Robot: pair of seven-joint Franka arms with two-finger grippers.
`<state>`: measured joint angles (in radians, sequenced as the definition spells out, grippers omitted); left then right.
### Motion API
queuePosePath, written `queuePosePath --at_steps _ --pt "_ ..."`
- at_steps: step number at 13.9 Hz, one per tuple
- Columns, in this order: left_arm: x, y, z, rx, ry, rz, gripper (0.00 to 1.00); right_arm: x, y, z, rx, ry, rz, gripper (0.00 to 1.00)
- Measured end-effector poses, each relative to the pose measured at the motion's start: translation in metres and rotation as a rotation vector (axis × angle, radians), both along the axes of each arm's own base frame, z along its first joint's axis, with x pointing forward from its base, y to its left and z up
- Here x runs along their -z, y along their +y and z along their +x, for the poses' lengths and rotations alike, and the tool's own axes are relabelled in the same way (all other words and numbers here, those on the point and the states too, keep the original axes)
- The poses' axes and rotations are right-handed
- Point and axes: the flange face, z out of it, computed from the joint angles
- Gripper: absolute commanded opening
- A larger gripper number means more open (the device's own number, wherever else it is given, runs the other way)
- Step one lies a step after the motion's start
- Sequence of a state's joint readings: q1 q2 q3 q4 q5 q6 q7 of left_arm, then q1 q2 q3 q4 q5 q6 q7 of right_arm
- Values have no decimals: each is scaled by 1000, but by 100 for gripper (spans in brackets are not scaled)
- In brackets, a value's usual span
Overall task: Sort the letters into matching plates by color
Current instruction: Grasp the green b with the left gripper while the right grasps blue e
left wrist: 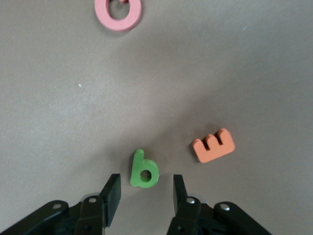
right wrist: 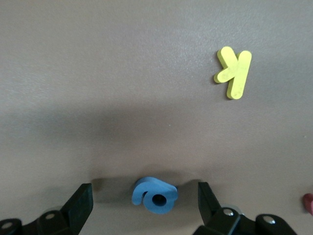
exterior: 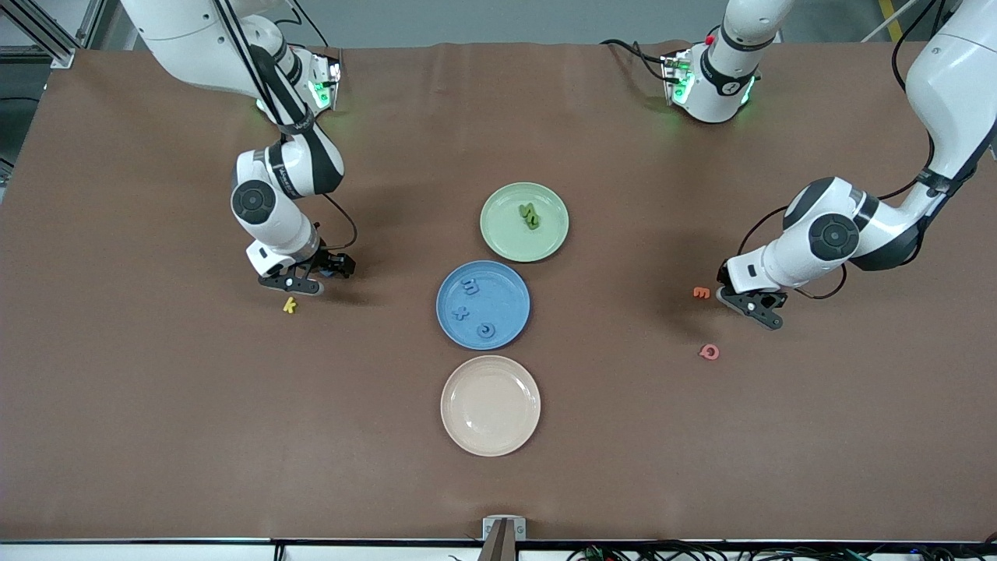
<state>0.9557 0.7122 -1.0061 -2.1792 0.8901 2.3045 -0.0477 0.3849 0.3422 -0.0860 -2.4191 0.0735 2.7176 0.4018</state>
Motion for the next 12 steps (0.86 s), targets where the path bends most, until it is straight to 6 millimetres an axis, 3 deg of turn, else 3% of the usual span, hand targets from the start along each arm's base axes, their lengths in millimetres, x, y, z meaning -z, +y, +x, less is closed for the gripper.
queuePosePath --at_steps 12 --pt "13 -8 -4 -8 -14 -1 41 -8 1 2 2 -12 5 4"
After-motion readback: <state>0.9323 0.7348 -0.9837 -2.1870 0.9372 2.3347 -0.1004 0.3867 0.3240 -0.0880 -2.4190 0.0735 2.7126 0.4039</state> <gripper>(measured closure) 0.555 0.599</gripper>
